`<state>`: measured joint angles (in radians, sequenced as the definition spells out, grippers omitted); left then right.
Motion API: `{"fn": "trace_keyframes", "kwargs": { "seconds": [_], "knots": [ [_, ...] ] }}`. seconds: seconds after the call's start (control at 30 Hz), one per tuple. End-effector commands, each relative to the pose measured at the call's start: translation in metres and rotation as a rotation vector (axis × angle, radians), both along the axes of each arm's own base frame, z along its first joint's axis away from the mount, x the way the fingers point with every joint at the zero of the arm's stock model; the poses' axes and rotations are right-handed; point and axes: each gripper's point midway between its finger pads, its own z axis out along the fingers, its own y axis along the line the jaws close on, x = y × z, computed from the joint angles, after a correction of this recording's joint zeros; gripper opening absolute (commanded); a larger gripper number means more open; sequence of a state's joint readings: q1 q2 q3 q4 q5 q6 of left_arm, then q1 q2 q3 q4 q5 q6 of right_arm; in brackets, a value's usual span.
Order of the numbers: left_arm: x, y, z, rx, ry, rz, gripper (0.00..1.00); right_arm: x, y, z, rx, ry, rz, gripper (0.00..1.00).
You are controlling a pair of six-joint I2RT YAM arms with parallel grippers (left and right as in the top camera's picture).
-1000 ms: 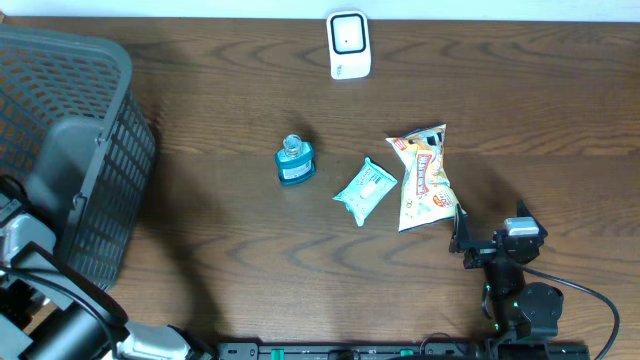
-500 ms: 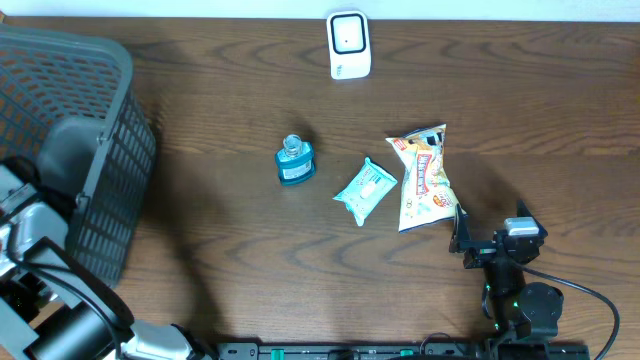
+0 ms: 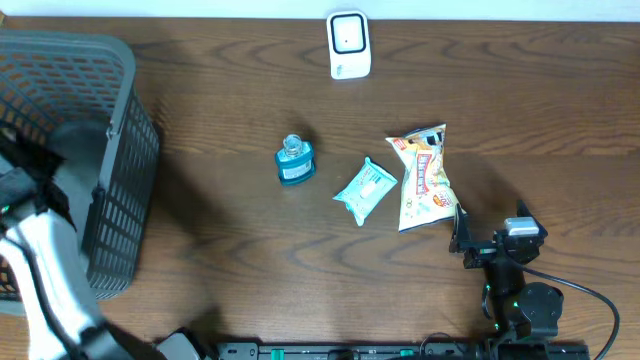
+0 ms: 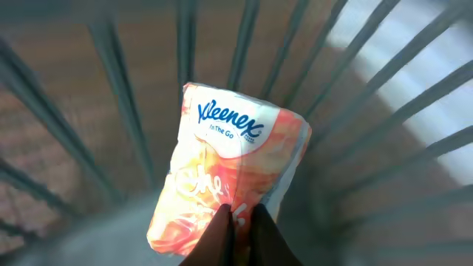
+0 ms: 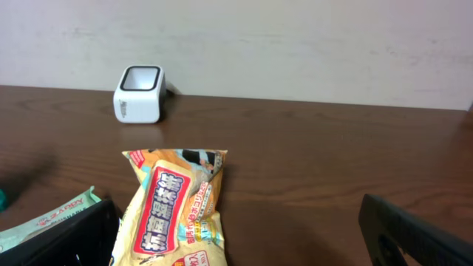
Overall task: Scan the item barcode
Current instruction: 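Carry the Kleenex pack out of the basket toward the other items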
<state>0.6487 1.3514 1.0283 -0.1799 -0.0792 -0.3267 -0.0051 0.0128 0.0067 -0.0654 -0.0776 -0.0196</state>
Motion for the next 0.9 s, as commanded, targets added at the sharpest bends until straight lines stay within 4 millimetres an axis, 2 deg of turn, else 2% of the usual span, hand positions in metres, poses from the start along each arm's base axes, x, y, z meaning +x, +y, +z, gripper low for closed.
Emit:
{"fn": "trace_keyframes", "kwargs": {
  "seconds": [0.0,0.13,0.2,0.27,0.37,0.43,0.47,0.57,0.6,0.63,0.7,0.83,0.87],
  "knots": [
    [-0.010,-0.008,0.059,0.079,-0.129,0.007,0.07,0.000,0.002,-0.001,-0.004,0.003,0.006,0.99],
    [-0.022,-0.021,0.094,0.075,-0.262,0.027,0.07,0.000,0.002,-0.001,-0.004,0.003,0.006,0.99],
    [-0.019,-0.034,0.108,0.049,-0.330,-0.026,0.07,0.000,0.002,-0.001,-0.004,0.002,0.006,0.99],
    [-0.006,-0.071,0.129,0.001,-0.423,-0.224,0.07,0.000,0.002,-0.001,-0.004,0.002,0.006,0.99],
    [0.007,-0.117,0.145,-0.044,-0.486,-0.441,0.07,0.000,0.002,-0.001,-0.004,0.003,0.006,0.99],
    [0.016,-0.159,0.153,-0.079,-0.512,-0.612,0.07,0.000,0.002,-0.001,-0.004,0.003,0.006,0.99],
    [0.017,-0.174,0.156,-0.080,-0.515,-0.672,0.07,0.000,0.002,-0.001,-0.004,0.003,0.006,0.99],
    [0.016,-0.234,0.167,-0.030,-0.514,-0.901,0.07,0.000,0.002,-0.001,-0.004,0.003,0.006,0.99],
    [0.014,-0.247,0.168,-0.013,-0.511,-0.948,0.07,0.000,0.002,-0.001,-0.004,0.003,0.006,0.99],
    [0.007,-0.279,0.170,0.022,-0.501,-1.057,0.07,0.000,0.002,-0.001,-0.004,0.003,0.006,0.99],
    [-0.003,-0.311,0.167,0.067,-0.471,-1.181,0.07,0.000,0.001,-0.001,-0.004,0.002,0.006,0.99],
    [-0.023,-0.361,0.140,0.080,-0.360,-1.386,0.07,0.000,0.002,-0.001,-0.004,0.003,0.006,0.99],
    [-0.027,-0.372,0.126,0.051,-0.304,-1.416,0.07,0.000,0.001,-0.001,-0.004,0.002,0.006,0.99]
  ]
}}
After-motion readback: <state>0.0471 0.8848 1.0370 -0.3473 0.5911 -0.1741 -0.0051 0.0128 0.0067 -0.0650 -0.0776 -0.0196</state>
